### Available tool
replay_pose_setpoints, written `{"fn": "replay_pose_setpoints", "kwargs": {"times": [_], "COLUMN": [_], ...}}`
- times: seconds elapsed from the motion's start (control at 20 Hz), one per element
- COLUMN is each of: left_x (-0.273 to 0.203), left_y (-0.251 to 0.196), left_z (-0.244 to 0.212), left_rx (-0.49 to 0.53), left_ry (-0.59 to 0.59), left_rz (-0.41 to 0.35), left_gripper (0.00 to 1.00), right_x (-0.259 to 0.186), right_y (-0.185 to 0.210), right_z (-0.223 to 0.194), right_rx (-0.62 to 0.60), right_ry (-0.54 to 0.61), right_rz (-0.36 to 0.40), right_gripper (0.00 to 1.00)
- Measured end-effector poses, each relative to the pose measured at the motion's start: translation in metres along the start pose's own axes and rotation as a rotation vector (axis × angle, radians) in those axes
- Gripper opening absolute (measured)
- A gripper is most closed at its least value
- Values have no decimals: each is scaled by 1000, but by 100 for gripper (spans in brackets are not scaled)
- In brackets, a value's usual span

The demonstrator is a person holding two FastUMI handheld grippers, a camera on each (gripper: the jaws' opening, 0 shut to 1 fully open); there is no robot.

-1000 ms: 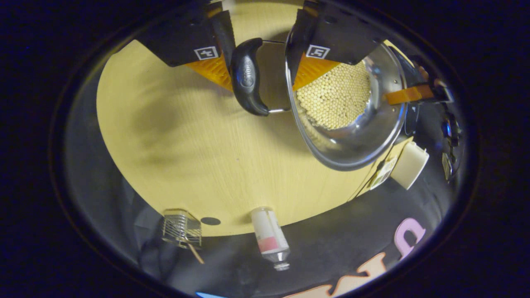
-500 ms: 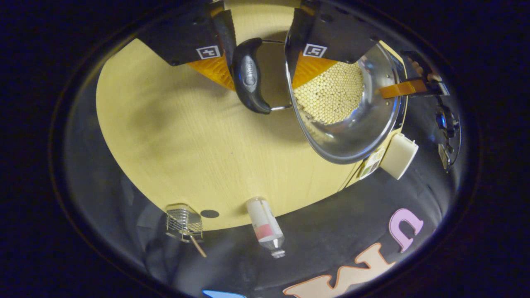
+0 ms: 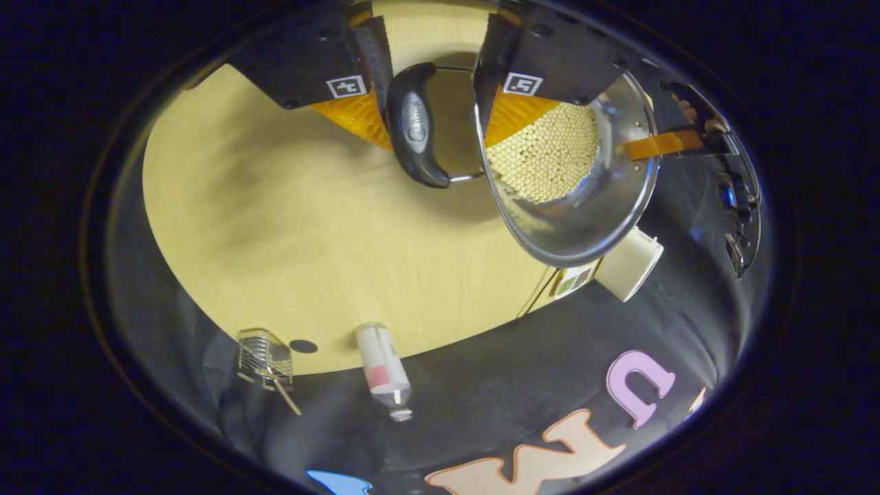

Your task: First push the handle of the pot to place it horizontally, then grasp the pot with both hands and set it on the induction cooktop.

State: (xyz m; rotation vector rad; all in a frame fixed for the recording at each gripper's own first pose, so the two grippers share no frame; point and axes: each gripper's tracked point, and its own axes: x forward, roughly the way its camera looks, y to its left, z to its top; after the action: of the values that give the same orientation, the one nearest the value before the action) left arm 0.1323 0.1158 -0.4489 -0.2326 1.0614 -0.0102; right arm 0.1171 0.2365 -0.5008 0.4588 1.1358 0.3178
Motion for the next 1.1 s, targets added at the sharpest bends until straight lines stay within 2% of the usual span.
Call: {"fn": "replay_pose_setpoints", "kwargs": {"times": [0.25,0.5,0.7,0.75,1.1], "left_x": [-10,-8,-4,-2,5], "left_y": [43,95,135,145,198], "left_z": [8,19,32,35,52], "left_rx": [-2,6,61,67,66], "left_ry": [-18,-7,-17,-13,-31], "left_rz": [-18,-78,-106,-110,-108], "left_gripper": [58,56,55,55,55], "right_x": [4,9,21,24,50], "right_y": [44,94,130,139,192], "right_z": [-12,-24,-36,-40,-43], "right_rx": [-5,-4,17,23,4], "right_ry": [0,-16,-22,-21,2], "right_rz": [-17,-85,-131,-142,-157], "right_gripper": [51,51,51,57,57]}}
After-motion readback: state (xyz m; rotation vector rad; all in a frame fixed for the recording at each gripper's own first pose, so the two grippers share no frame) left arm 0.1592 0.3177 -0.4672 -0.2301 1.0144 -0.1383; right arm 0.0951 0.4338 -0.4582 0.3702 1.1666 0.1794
